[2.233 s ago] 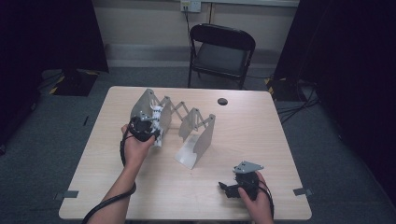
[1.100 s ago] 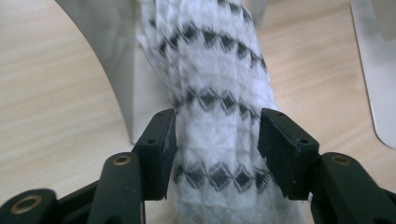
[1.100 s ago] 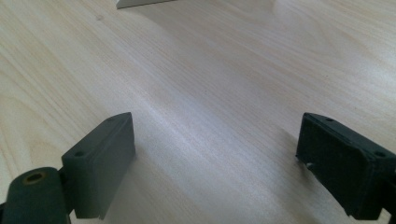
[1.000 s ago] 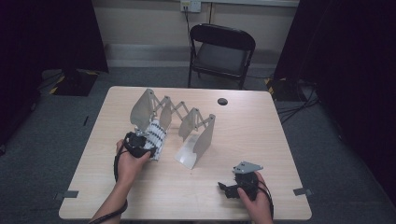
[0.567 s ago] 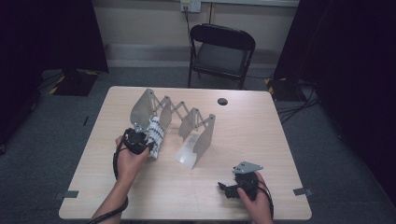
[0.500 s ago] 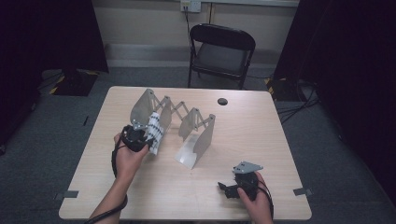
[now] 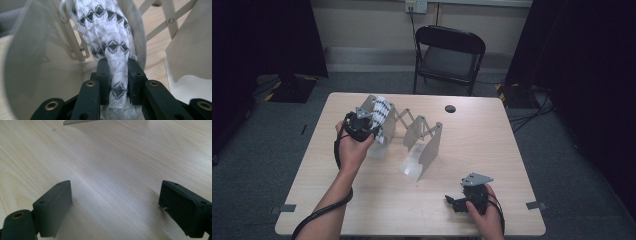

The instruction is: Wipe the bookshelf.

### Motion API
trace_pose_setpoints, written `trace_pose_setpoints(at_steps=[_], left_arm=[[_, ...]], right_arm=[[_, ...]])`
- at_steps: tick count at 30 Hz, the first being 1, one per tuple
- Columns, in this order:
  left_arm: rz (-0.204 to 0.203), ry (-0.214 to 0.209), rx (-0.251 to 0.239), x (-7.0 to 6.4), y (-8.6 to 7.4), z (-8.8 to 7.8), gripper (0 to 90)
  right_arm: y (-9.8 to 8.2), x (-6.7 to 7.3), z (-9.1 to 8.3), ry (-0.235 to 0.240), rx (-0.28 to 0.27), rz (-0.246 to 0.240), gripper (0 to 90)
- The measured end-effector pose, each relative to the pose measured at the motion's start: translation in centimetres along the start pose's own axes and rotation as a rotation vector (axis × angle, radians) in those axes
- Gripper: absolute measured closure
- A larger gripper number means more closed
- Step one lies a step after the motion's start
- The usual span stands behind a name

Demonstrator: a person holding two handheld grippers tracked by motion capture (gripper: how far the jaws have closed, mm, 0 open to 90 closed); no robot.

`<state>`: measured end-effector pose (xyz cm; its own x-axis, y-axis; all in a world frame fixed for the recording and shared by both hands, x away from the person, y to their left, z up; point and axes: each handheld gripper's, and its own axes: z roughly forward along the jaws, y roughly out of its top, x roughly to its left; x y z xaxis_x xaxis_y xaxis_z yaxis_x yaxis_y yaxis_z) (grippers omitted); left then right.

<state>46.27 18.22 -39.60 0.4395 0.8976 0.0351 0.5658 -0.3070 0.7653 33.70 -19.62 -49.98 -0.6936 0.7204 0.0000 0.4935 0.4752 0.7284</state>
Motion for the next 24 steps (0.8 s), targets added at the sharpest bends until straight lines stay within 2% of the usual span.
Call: trace_pose_setpoints(at_steps=[1, 5, 8, 12, 18, 24], left_arm=[[-0.014, -0.001, 0.003, -0.1, -0.3, 0.4, 75.1], [-0.018, -0.007, 0.047, -0.3, -1.6, 1.7, 75.1], [-0.039, -0.009, 0.068, -0.4, -2.6, 2.5, 75.1], [-0.039, -0.015, 0.112, -0.4, -3.5, 3.0, 75.1], [-0.044, -0.021, 0.161, -0.4, -4.9, 3.4, 75.2], [-0.024, -0.016, 0.164, -0.5, -5.3, 2.4, 75.3]], right_arm=[[0.0, 0.0, 0.0, 0.001, 0.0, 0.0, 10.7], [0.0, 0.0, 0.0, 0.001, 0.002, -0.002, 10.7], [0.0, 0.0, 0.0, 0.001, 0.001, -0.003, 10.7], [0.0, 0.0, 0.0, 0.001, 0.001, -0.003, 10.7], [0.0, 0.0, 0.0, 0.002, 0.002, -0.003, 10.7], [0.0, 0.0, 0.0, 0.001, 0.001, -0.004, 10.7]])
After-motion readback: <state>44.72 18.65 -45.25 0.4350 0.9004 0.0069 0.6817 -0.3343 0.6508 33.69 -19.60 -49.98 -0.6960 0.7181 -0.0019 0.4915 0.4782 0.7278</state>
